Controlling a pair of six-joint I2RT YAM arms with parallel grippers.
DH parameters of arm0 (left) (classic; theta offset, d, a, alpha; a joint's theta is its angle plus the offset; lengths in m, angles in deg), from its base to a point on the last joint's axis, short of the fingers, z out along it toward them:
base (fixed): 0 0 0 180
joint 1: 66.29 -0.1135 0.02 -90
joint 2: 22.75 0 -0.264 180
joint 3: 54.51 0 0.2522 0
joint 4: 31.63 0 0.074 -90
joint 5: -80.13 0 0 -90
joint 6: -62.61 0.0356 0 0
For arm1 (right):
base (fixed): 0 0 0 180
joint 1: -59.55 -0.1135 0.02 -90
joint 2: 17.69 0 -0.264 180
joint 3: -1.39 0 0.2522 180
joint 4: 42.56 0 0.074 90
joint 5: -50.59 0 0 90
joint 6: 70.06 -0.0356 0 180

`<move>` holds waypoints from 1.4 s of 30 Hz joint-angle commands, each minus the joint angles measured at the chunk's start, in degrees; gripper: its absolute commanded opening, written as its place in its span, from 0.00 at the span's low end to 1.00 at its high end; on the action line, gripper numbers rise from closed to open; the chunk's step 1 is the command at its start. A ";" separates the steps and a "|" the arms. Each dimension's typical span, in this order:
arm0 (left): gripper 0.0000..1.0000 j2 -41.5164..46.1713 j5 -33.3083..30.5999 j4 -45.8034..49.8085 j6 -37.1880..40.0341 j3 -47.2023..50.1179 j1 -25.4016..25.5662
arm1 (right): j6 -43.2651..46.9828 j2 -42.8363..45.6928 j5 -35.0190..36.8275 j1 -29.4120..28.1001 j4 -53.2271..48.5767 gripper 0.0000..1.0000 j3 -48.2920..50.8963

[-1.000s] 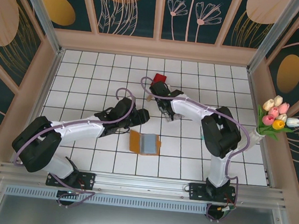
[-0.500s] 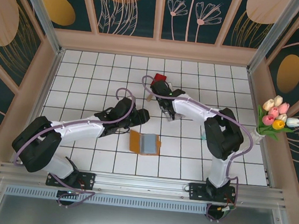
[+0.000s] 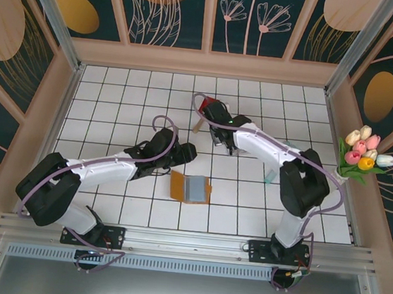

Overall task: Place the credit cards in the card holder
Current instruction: Pick up the credit card from the storage box.

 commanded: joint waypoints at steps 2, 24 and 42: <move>0.63 4.84 3.28 -4.51 -0.71 2.36 -0.42 | -6.92 10.05 -12.76 1.04 3.21 0.00 2.30; 0.58 10.16 22.91 -43.80 -13.24 11.94 -4.66 | -37.56 33.59 -68.50 12.18 49.82 0.00 34.23; 0.00 11.85 20.98 -40.70 -12.98 13.91 -4.67 | -36.26 33.33 -62.87 10.81 45.49 0.12 37.61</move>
